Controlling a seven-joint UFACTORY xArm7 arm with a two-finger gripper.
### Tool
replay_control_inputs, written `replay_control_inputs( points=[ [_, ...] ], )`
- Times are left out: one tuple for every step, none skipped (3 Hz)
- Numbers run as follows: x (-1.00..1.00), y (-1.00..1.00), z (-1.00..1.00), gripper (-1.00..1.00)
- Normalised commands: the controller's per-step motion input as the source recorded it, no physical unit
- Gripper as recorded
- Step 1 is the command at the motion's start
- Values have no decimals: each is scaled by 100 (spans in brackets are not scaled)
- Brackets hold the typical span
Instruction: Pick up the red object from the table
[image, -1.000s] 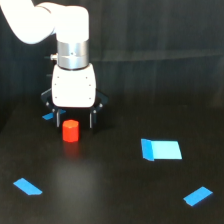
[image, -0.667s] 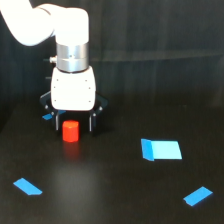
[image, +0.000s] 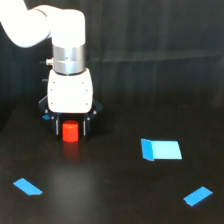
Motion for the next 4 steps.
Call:
replay_control_inputs(
  points=[
    [-11,-4,-7,-98],
    [-11,0,-22,-94],
    [-15,-15,36,-89],
    [-11,-15,53,-100]
  ],
)
